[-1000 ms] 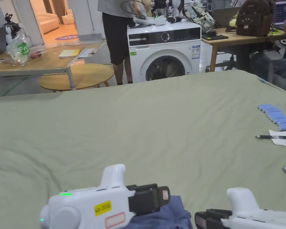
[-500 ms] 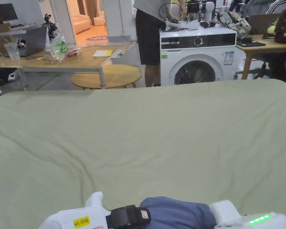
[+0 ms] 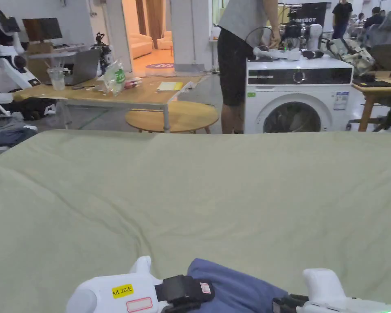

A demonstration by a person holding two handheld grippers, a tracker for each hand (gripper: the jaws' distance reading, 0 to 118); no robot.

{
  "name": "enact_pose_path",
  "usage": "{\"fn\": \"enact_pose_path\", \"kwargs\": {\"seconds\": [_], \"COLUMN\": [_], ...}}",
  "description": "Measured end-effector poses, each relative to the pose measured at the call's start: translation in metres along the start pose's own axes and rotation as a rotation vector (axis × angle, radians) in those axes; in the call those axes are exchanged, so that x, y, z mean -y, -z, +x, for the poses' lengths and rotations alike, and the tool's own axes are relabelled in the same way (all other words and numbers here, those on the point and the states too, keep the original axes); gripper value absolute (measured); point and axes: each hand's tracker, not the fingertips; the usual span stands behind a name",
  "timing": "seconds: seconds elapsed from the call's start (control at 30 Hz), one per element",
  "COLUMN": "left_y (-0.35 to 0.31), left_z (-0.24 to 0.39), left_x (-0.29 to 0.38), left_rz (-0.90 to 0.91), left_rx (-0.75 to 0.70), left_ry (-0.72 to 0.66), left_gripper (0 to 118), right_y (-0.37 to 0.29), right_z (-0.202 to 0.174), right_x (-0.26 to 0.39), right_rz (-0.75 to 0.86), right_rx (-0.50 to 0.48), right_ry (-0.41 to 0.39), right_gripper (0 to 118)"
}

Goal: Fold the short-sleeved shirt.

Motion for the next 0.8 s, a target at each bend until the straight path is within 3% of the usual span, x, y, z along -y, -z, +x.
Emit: {"fn": "enact_pose_path", "kwargs": {"seconds": [0.1, 0.2, 0.33, 0.43, 0.5, 0.53, 0.57, 0.6, 0.7, 0.8], "left_y": [-0.075, -0.149, -0.227, -0.253, -0.260, -0.261, -0.263, -0.263, -0.266, -0.266], "left_z": [-0.015, -0.056, -0.107, -0.134, -0.146, -0.151, -0.154, -0.152, -0.120, -0.069], "left_x": [-0.029, -0.058, -0.099, -0.125, -0.134, -0.138, -0.145, -0.150, -0.156, -0.146], "left_rz": [0.125, 0.199, 0.254, 0.268, 0.327, 0.367, 0.377, 0.391, 0.486, 0.581], "left_rx": [-0.138, -0.230, -0.399, -0.473, -0.512, -0.507, -0.500, -0.526, -0.717, -0.761], "left_ry": [0.099, 0.034, -0.018, -0.005, -0.017, -0.015, -0.010, 0.008, 0.142, 0.304], "left_gripper": [29, 29, 29, 29, 43, 56, 78, 84, 83, 83], "right_y": [0.033, 0.078, 0.148, 0.180, 0.190, 0.192, 0.192, 0.191, 0.171, 0.141], "right_z": [-0.048, -0.108, -0.180, -0.214, -0.226, -0.229, -0.229, -0.228, -0.209, -0.183], "right_x": [-0.027, -0.049, -0.068, -0.073, -0.073, -0.072, -0.071, -0.071, -0.075, -0.084], "right_rz": [0.013, -0.001, -0.047, -0.084, -0.102, -0.107, -0.107, -0.104, -0.064, 0.018], "right_rx": [-0.102, -0.200, -0.328, -0.382, -0.382, -0.381, -0.380, -0.373, -0.310, -0.230], "right_ry": [-0.043, -0.106, -0.085, -0.093, -0.094, -0.099, -0.109, -0.118, -0.154, -0.177], "right_gripper": [0, 0, 0, 0, 0, 0, 0, 0, 0, 0]}}
